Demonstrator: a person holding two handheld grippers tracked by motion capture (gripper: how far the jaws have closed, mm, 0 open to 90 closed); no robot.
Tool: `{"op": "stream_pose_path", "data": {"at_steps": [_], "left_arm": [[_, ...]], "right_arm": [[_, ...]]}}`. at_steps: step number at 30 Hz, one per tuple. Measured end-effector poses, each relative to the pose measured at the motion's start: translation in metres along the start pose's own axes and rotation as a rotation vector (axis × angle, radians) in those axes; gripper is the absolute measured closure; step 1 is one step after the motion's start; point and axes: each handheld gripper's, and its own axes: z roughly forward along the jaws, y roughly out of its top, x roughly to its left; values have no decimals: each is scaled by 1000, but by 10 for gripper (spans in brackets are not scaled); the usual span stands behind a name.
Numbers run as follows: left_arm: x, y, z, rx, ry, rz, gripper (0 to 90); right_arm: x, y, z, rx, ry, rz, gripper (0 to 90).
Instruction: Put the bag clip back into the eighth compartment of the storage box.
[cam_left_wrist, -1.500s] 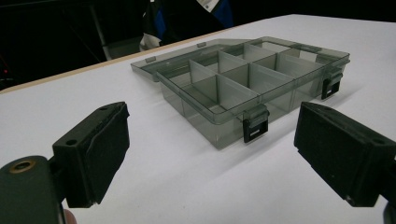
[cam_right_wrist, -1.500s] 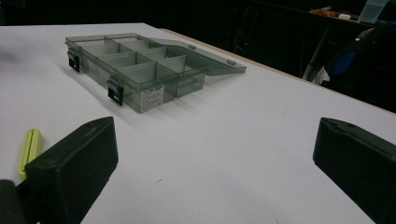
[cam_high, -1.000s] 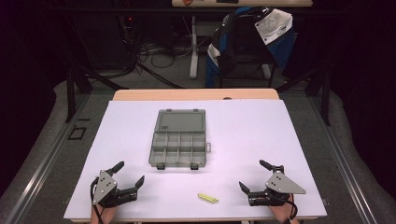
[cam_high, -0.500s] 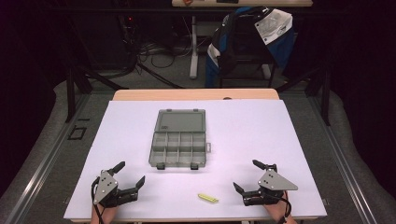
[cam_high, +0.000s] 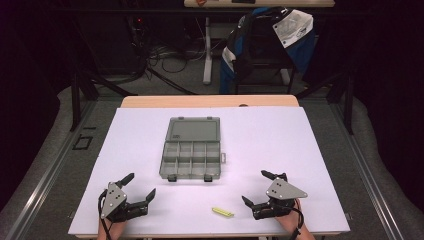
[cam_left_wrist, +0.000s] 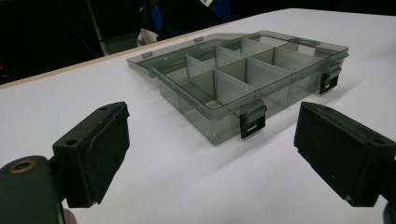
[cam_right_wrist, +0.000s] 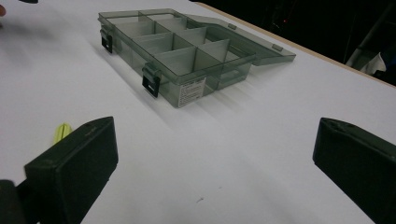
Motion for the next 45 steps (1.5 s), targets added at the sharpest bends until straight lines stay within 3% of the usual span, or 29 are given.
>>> {"op": "stream_pose_path", "data": {"at_steps": [12,25,33,45], "left_arm": [[0,0,1,7,4,3,104],[0,0,-1,9,1,11,104],[0,0,-1,11,3,12,104],[0,0,-1,12,3,10,104]], "right_arm": [[7,11,14,35,58,-13,0],[19,24,30,112,140,-42,0],[29,34,40,193,203,-66,0],[37,39,48,269,238,-71,0]]}}
